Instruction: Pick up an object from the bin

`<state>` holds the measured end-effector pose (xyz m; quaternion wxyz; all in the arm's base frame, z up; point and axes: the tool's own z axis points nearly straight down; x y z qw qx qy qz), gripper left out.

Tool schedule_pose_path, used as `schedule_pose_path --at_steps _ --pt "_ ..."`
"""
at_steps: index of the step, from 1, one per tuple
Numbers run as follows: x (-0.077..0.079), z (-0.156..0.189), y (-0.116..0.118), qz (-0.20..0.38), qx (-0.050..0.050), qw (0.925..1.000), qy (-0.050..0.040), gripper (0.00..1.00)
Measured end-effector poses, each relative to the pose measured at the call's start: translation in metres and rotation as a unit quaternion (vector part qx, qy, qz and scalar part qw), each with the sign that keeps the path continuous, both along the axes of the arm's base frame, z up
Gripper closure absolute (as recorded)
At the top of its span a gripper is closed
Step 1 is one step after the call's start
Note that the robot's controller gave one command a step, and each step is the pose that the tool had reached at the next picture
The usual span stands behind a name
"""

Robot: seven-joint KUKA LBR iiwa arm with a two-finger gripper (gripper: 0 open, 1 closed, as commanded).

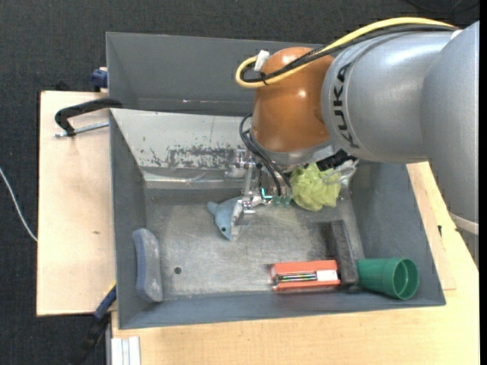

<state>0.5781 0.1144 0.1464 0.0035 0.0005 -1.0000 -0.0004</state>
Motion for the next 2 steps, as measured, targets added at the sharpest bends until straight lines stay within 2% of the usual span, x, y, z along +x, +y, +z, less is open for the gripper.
schedule_pose_path --at_steps 1,2 --pt "0.001 0.004 -0.001 0.0 0.0 1.0 -0.003 0.0" --pt "0.006 -0.068 -0.009 0.064 0.002 0.9979 -0.0066 1.0"
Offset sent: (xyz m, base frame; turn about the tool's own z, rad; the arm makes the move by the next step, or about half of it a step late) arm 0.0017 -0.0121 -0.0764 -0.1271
